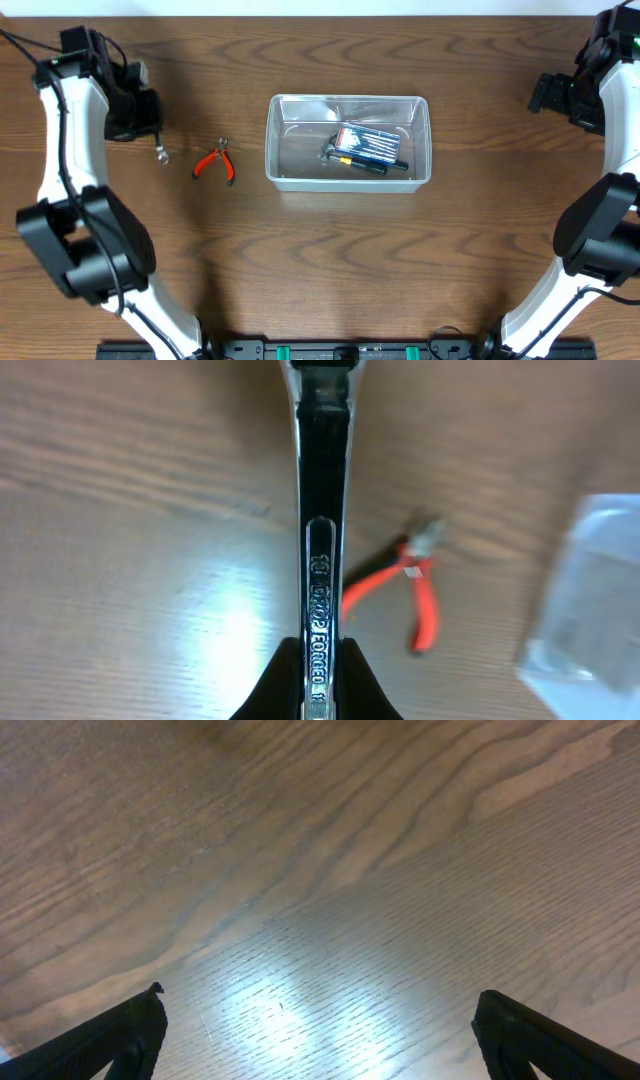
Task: Pack container
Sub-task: 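Lift the wrench and carry it right toward the container, then lower the wrench into the container and open the left gripper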
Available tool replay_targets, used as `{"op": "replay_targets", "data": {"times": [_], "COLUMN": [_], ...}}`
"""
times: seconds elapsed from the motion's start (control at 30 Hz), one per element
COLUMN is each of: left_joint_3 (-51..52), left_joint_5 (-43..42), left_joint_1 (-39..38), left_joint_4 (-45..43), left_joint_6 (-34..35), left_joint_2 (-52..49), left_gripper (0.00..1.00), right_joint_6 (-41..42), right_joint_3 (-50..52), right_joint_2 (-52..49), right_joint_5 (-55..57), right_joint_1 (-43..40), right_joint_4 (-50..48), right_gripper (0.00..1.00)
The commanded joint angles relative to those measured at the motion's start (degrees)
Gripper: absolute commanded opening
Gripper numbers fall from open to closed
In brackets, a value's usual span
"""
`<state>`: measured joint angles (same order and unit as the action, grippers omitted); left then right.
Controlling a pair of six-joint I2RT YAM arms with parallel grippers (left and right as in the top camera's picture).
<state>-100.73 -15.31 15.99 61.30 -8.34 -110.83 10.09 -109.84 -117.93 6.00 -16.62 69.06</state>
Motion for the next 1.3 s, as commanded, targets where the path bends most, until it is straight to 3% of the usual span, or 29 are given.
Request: {"op": "replay_targets", "data": {"times": [0.0, 0.3, 0.63, 1.0, 1.27], "left_joint_3": [-0.17, -0.17, -0.15, 0.13, 0.13], "left_joint_5": [-3.56, -3.56, -3.54, -3.54, -3.54], "left_joint_1": [-2.78, -16.37, -31.52, -38.07, -39.12], "left_joint_4": [-0.48, -7.65, -11.67, -6.60, -5.70], "left_joint_6": [-0.13, -2.54, -6.08, -13.79, -16.13], "left_joint_2": [5.60, 15.63, 17.00, 14.47, 6.67], "left_gripper": [0.06, 0.06, 0.06, 0.06, 0.06], "right_joint_6": [0.81, 0.81, 0.79, 0.79, 0.79], "right_joint_3": [0.15, 0.15, 0.15, 0.15, 0.15], "right_joint_2": [-0.13, -0.13, -0.13, -0.13, -0.13], "right_joint_5": [0.17, 0.17, 0.17, 0.17, 0.17], "right_joint_1": [-0.22, -0.22, -0.22, -0.22, -0.22], "right_joint_4": [-0.11, -0.11, -0.11, -0.11, -0.11], "right_gripper": [0.99, 0.99, 0.99, 0.99, 0.99]}}
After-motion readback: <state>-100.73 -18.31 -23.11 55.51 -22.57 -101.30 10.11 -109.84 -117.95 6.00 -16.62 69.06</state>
